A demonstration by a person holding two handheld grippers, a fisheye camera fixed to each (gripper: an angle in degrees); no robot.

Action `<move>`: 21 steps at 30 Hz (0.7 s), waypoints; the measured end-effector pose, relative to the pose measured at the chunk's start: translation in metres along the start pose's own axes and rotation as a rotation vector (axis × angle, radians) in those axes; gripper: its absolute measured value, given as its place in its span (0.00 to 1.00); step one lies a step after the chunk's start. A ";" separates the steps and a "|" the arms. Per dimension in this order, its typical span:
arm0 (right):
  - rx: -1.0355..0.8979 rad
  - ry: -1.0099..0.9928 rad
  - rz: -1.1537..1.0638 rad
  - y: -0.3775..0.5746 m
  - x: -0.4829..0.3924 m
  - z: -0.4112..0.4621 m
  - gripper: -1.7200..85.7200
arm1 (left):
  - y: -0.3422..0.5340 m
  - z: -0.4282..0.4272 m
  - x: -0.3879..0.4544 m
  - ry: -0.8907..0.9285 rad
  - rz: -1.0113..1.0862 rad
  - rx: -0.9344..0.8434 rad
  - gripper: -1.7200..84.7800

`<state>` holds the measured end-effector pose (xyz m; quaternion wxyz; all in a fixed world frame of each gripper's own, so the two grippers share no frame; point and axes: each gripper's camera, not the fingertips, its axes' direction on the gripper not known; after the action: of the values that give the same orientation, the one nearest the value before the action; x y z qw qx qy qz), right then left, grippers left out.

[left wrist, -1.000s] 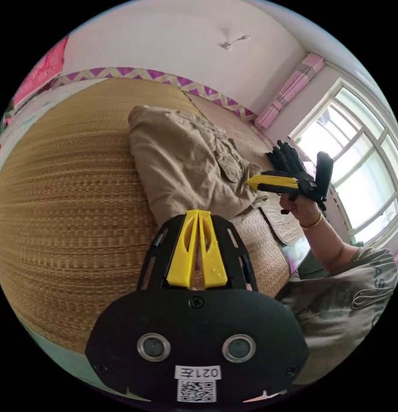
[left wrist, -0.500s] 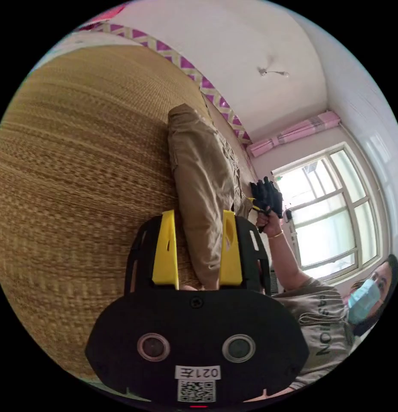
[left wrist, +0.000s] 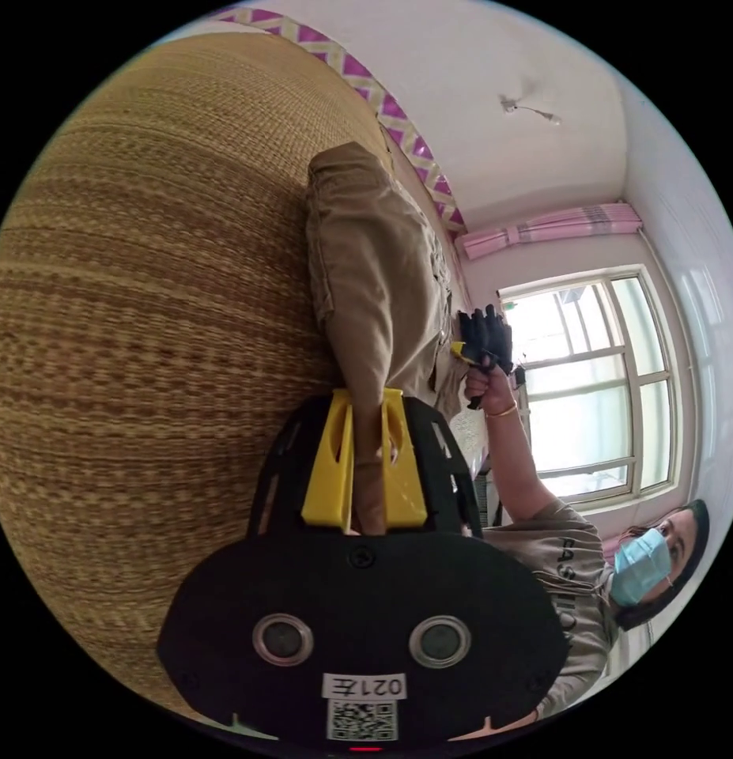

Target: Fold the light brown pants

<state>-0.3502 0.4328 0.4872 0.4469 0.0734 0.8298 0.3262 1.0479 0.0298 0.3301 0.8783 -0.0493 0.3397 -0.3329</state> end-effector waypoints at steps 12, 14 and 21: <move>-0.017 0.136 -0.274 -0.136 -0.181 0.032 0.06 | 0.095 -0.094 0.023 0.057 -0.005 0.372 0.06; -0.022 0.131 -0.325 -0.171 -0.214 0.061 0.06 | 0.112 -0.133 0.014 0.029 -0.034 0.467 0.07; 0.099 0.279 -0.481 -0.238 -0.308 0.152 0.03 | 0.159 -0.161 -0.062 -0.047 -0.263 0.645 0.11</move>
<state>-0.0086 0.1932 0.4975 0.3889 -0.1494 0.8917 0.1771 0.9998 0.2135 0.1921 0.8058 0.1796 0.1875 -0.5323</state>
